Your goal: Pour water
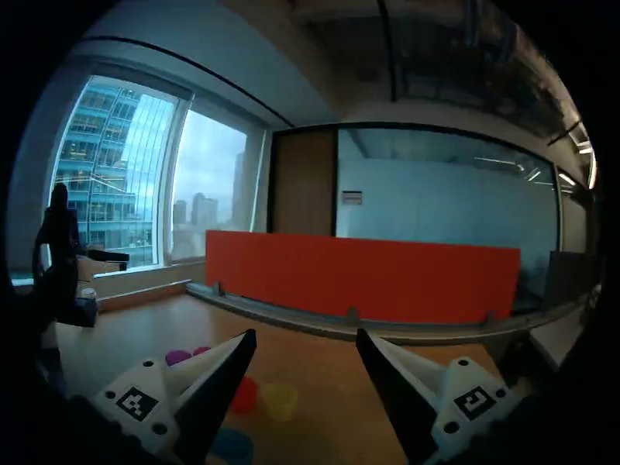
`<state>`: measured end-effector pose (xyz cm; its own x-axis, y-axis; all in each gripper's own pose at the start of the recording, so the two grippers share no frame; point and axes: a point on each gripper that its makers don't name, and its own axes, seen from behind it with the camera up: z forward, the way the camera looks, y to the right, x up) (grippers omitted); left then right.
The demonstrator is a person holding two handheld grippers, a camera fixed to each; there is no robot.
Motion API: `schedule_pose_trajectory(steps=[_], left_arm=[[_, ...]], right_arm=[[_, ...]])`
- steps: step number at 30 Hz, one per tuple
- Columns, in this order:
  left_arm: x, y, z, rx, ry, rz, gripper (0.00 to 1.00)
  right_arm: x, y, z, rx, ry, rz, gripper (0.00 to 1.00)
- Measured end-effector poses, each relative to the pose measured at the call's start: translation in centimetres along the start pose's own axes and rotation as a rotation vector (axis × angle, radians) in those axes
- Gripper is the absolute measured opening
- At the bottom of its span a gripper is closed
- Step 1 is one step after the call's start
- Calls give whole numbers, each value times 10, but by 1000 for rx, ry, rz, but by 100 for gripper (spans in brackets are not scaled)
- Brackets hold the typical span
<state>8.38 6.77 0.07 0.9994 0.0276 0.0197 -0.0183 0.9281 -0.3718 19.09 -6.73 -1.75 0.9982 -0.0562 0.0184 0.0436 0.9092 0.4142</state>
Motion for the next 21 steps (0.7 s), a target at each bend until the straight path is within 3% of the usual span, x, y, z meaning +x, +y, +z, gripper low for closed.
schedule_pose_trajectory(steps=[5,11,21], left_arm=[[0,14,2,-65,-5,11,98],[-2,29,2,-135,-19,5,98],[-28,50,2,-232,-87,18,98]], right_arm=[[5,-15,0,70,-1,-13,100],[0,-26,-1,109,-27,-35,100],[-22,-38,-7,175,-95,-44,100]])
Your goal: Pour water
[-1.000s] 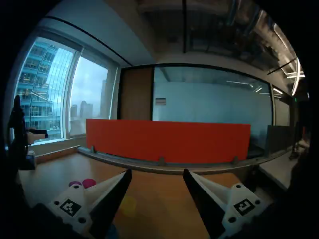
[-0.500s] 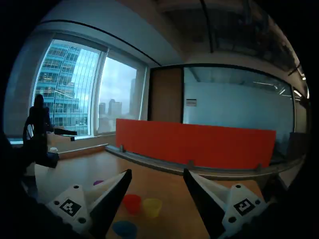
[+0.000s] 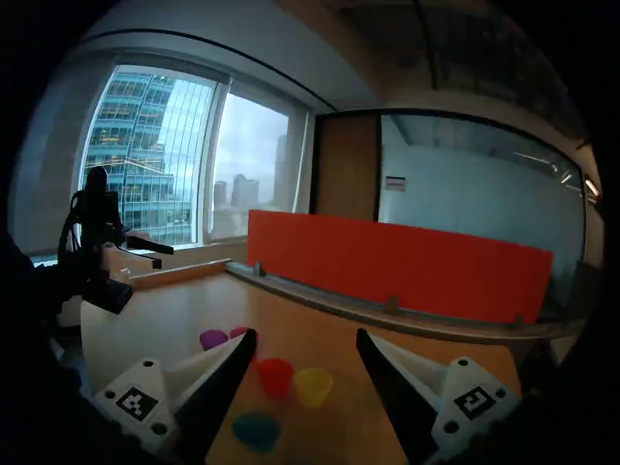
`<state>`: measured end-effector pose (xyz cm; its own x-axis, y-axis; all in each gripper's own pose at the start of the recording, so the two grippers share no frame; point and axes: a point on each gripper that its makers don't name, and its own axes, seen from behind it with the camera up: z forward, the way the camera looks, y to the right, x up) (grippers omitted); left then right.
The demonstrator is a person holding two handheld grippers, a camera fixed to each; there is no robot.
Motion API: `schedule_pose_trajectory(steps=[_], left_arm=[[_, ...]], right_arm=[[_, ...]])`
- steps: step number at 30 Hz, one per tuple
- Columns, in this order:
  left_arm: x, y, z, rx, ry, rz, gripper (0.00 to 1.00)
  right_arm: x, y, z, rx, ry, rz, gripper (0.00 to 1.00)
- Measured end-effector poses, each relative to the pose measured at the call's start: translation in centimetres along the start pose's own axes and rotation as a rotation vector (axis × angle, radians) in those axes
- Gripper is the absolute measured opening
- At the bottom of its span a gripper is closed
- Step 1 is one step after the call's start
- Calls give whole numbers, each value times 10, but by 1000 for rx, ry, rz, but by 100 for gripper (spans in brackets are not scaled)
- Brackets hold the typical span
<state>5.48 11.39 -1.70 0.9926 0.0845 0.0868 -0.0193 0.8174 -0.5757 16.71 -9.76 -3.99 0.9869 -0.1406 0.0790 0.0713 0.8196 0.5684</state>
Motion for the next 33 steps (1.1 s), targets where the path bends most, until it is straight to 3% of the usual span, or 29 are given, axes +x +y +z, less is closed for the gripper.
schedule_pose_trajectory(steps=[14,23,33], left_arm=[[-49,21,13,-107,-107,11,98],[-80,26,24,-142,-166,-26,98],[-126,32,34,-157,-241,-17,98]], right_arm=[[-50,-16,0,88,-115,-22,100],[-89,-27,5,131,-185,-4,100],[-131,-37,10,170,-265,-1,100]])
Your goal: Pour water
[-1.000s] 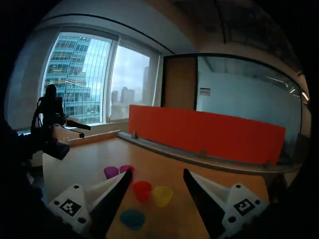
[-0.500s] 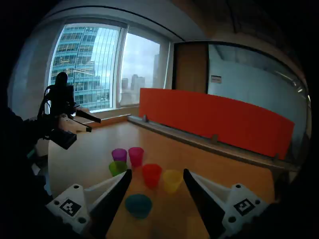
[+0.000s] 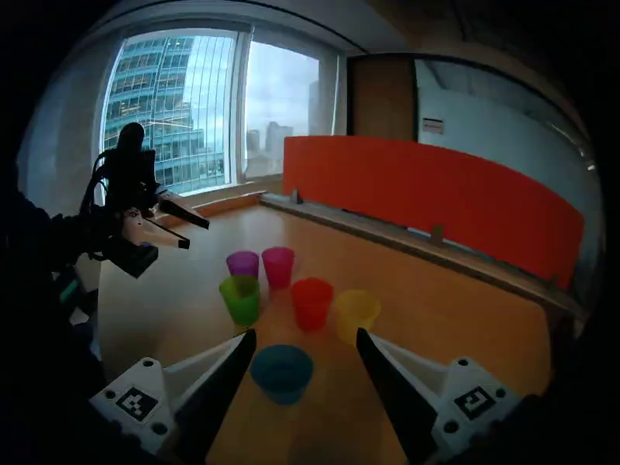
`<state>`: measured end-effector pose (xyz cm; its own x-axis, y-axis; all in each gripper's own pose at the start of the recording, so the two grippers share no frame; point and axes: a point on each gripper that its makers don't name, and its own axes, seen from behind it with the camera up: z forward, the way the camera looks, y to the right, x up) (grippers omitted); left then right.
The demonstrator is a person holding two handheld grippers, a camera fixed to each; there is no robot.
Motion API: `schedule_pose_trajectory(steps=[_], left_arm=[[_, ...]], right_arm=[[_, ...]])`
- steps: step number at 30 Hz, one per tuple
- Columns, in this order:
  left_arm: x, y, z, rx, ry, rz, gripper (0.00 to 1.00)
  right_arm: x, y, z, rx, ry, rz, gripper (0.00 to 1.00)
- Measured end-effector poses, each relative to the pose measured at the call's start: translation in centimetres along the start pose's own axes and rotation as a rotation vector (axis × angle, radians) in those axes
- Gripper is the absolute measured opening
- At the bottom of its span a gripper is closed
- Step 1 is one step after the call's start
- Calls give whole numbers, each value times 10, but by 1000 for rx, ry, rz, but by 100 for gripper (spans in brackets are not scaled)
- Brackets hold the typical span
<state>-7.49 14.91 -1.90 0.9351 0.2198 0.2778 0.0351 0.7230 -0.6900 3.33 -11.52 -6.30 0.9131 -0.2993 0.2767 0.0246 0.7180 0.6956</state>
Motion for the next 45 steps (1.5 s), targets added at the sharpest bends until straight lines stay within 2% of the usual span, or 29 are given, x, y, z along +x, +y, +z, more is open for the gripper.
schedule_pose_trajectory(steps=[14,23,32,45], left_arm=[[-49,12,31,-19,-91,0,98],[-73,12,47,-10,-140,2,98],[-87,11,64,-14,-174,4,98],[-93,11,89,-35,-198,2,98]], right_arm=[[-42,-10,15,27,-80,-21,100],[-59,-14,23,43,-111,-11,100],[-74,-16,28,52,-140,-9,100],[-95,-18,39,64,-196,-13,100]])
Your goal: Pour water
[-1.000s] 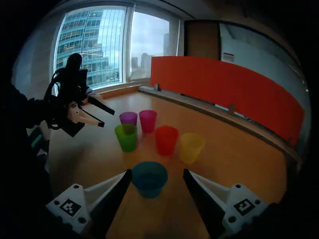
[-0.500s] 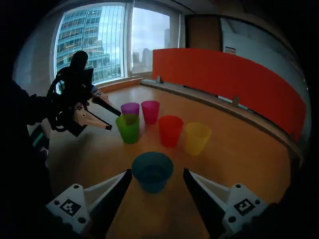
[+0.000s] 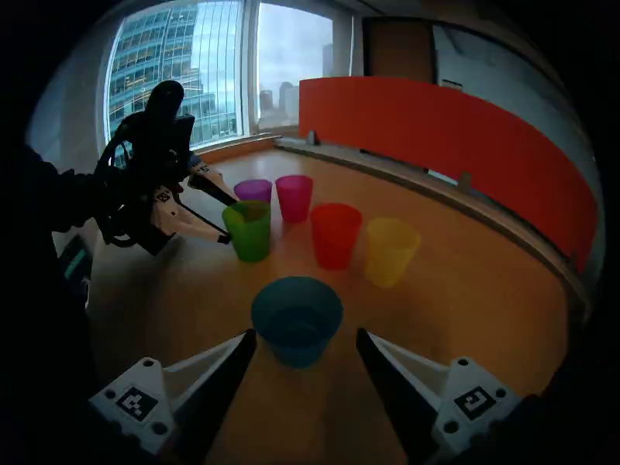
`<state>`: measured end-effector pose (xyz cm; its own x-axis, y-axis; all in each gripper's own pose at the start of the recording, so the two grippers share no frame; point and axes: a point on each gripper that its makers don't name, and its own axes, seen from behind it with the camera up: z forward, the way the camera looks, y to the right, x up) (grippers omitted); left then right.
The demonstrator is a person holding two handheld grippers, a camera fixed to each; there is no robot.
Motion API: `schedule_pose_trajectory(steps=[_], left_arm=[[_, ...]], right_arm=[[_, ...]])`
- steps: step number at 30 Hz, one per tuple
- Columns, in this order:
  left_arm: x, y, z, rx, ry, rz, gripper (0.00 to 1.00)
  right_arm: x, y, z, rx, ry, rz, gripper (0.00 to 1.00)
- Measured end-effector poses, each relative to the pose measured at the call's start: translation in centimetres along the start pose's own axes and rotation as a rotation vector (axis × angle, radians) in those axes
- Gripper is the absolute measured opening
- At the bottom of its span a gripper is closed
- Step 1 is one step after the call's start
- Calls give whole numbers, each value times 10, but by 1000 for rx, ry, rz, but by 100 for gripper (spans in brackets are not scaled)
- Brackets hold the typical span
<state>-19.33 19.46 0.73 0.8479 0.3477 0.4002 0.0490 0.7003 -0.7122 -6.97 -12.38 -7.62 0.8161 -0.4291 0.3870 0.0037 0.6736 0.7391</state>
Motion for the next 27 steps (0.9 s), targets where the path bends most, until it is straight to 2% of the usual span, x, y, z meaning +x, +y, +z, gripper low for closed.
schedule_pose_trajectory(steps=[11,23,27], left_arm=[[9,1,18,-14,0,11,98],[9,1,22,-10,-1,27,98],[9,0,22,-3,-1,32,87]], right_arm=[[-5,-1,8,10,-22,-2,100],[-5,-2,10,15,-25,0,100],[-6,-2,11,14,-24,-2,100]])
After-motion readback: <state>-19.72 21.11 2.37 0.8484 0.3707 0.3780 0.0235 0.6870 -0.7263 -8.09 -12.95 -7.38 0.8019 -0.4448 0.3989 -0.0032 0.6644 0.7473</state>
